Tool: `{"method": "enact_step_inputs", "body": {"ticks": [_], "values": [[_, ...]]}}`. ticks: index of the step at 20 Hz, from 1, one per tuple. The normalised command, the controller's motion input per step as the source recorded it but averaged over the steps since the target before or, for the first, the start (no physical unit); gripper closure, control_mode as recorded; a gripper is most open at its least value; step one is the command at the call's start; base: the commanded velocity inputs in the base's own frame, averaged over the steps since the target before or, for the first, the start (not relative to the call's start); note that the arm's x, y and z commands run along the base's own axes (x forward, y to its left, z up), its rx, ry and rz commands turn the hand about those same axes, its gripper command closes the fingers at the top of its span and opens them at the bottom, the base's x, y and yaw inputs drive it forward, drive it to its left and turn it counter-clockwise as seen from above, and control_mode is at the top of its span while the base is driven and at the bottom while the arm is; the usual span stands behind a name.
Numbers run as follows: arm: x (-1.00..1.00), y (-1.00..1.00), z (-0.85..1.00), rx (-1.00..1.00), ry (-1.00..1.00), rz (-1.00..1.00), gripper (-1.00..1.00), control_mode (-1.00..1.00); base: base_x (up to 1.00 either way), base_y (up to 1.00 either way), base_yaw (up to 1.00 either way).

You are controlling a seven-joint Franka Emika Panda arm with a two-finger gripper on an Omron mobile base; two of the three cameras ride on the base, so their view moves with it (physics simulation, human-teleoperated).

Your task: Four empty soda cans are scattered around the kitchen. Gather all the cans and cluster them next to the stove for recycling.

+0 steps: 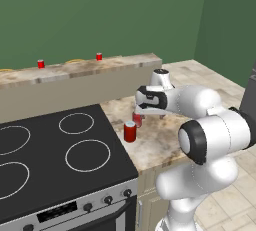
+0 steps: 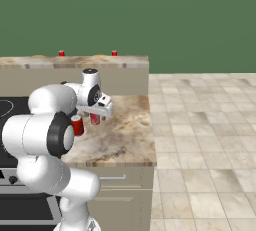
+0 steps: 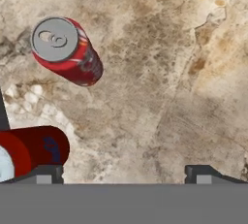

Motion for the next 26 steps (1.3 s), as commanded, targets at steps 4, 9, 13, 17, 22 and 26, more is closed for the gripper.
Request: {"method": "enact_step_inputs", "body": {"ticks": [4,9,13,17,22,26], "values": [[-0.59,-0.1,0.0,-0.04,0.07,0.1,-1.0,-1.0,0.0,0.0,0.0],[-0.6,-0.09,0.0,-0.02,0.0,0.09,-1.0,-1.0,0.0,0.0,0.0],[-0.6,-0.06,0.0,-0.01,0.0,0.12,-1.0,-1.0,0.0,0.0,0.0],[-0.51,-0.06,0.03,0.0,0.0,0.1,-1.0,-1.0,0.0,0.0,0.0],[-0.45,-0.03,0.02,0.0,0.01,0.13,-1.0,-1.0,0.0,0.0,0.0],[-0.26,0.0,0.02,0.0,0.15,0.12,-1.0,-1.0,0.0,0.0,0.0]]}}
